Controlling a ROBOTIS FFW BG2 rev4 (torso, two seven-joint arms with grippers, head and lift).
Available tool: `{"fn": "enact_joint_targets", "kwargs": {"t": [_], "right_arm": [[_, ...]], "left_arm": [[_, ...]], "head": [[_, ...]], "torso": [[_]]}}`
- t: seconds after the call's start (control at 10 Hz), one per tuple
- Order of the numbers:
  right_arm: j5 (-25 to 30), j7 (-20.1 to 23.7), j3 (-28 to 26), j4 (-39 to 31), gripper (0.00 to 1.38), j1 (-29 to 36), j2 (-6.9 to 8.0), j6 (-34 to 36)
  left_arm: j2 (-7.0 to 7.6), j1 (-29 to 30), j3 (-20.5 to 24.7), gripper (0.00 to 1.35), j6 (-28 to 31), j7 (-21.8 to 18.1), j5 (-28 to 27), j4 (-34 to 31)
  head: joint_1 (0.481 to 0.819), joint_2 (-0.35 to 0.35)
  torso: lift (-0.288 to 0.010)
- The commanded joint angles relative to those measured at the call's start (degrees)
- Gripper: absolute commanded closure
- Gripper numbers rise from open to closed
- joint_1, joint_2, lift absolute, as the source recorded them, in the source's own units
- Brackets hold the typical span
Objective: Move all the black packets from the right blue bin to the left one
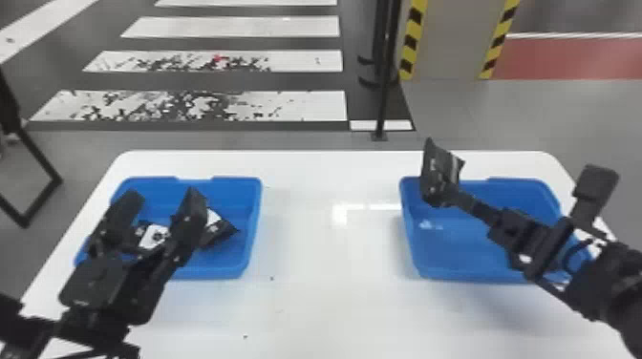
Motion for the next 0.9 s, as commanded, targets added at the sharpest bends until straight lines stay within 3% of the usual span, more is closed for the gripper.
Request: {"fn": "enact_joint_targets", "kwargs": {"t": [0.0,0.3,0.5,0.8], "right_arm": [[-4.2,4.6,3.1,1.4,1.13,-2.8,-1.71,-2.7],[-10.4,6.7,7.1,-6.4,1.13,-1.4,-2.41,1.6],[-11.5,6.7,11.1,-10.1,1.13,-1.1,-3.29,4.0],[-14.1,6.7,17.1,-9.1,1.13,-1.5,-3.99,5.0]], "left_arm": [[0.57,-1.7,-0.5,0.16,9.6,-0.7,3.0,0.0],[1.27,-6.8,-0.5,0.16,20.9,-3.0,12.5,2.2],[1.71,-7.7,-1.1,0.16,20.0,-3.6,15.7,3.9],[1.97,-8.6,-2.7,0.16,17.2,-3.7,16.9,3.9]], "head": [[0.695,0.037],[0.695,0.059],[0.695,0.087],[0.695,0.156]], "torso": [[-0.14],[-0.14],[-0.14],[-0.14]]}}
